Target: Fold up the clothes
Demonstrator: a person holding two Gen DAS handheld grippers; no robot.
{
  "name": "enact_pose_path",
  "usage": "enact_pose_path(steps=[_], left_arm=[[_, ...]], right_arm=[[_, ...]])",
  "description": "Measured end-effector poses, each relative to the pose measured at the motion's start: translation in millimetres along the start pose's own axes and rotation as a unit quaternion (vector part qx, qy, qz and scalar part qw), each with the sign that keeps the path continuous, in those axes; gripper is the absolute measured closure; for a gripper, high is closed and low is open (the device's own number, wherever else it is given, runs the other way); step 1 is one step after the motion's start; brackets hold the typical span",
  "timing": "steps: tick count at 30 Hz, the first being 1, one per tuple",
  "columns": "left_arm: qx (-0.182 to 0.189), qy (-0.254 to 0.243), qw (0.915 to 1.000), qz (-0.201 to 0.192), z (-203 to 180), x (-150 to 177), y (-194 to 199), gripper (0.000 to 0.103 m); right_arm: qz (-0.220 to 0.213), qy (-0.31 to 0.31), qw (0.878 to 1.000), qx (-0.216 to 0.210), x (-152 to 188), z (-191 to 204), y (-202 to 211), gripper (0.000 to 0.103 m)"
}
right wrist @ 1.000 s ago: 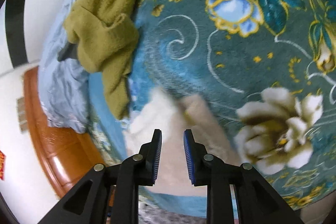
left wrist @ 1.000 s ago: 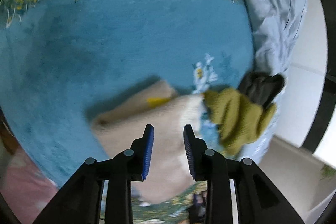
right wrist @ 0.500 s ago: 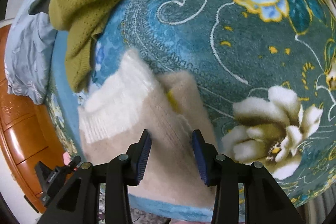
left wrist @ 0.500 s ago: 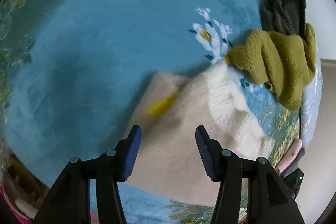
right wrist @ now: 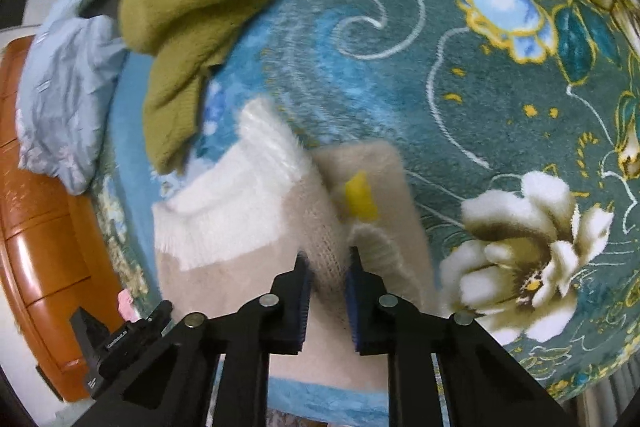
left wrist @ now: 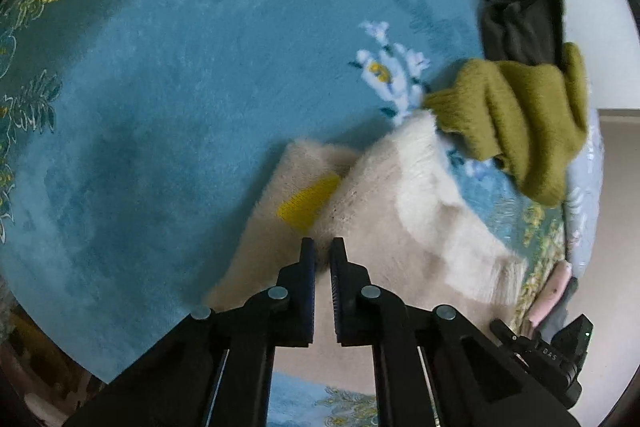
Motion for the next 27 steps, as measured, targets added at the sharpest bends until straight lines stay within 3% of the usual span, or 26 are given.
enact_pose_path(steps=[2,4,7,11,13,15,16,23,25,27], left_arm=[[0.02,0.01,0.9996,-0.016,11.2,1.2,18.0,0.103],[0.017,0.018,0.9994,-0.026,27.3,1.0,26.7,0.103],[0.007,0.043,0.999,-0.011,50.2,0.1,19.7,0.103],[0.045,0.084,0.9953,0.014,56.8,1.8,5.0,0.1],[0.059,0.08,0.9946,0.029,48.1,3.0,1.4,0.087],[0.064,0.066,0.995,0.038,39.2,3.9,-4.4,0.059],[0.065,0.059,0.9954,0.04,34.2,3.2,-6.8,0.057],[0.038,0.022,0.9978,0.049,14.8,3.6,-23.6,0.06],[0.026,0.012,0.9985,0.046,14.7,5.1,-25.6,0.082],[0.018,0.001,0.999,0.04,15.5,7.7,-25.6,0.091]], right_arm=[[-0.014,0.011,1.0,-0.017,3.0,5.1,9.3,0.087],[-0.017,0.012,1.0,-0.019,6.7,2.7,13.3,0.087],[0.004,0.002,1.0,0.002,10.4,-9.6,0.7,0.087],[0.017,-0.006,1.0,0.015,8.6,-14.4,-7.3,0.087],[0.02,-0.003,1.0,0.02,6.9,-13.2,-8.9,0.087],[0.024,0.004,0.999,0.026,5.8,-10.8,-10.4,0.087],[0.03,0.016,0.999,0.03,6.6,-7.8,-10.7,0.087],[0.034,0.019,0.998,0.042,7.0,-6.5,-11.5,0.087],[0.034,0.018,0.998,0.044,6.7,-6.0,-12.1,0.087],[0.035,0.017,0.998,0.047,6.3,-5.1,-12.6,0.087]])
Point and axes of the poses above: each gripper's, at about its wrist camera, not at the fingertips, and y roughly against the way its jaws point, z to its left, x to its underside, the point moved 4 cm from there along -y, roughly the way its jaws point, and after that the axes turned 13 degrees about y, right-handed, at the moved point
